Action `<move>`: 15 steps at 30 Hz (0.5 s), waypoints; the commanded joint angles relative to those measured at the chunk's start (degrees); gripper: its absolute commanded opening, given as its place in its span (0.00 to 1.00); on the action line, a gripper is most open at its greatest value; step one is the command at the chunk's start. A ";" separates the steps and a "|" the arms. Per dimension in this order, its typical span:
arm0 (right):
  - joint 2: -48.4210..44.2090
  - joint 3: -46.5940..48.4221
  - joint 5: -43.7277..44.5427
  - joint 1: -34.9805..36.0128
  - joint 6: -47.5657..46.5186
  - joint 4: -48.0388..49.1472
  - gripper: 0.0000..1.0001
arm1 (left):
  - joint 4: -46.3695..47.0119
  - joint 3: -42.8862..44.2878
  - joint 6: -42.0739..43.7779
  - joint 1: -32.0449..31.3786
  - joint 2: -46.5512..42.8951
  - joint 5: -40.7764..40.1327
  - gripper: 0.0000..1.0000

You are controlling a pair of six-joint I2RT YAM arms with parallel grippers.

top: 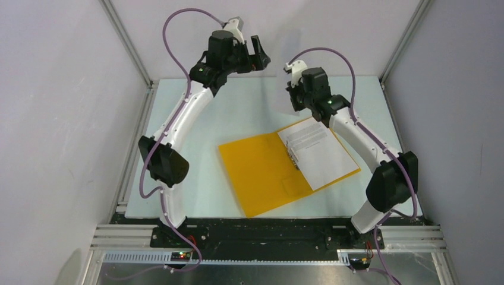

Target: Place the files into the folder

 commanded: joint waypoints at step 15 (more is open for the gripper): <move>-16.99 -18.31 32.05 -6.24 -26.71 -12.60 0.00 | 0.40 -19.15 -7.09 8.38 -10.25 2.95 0.98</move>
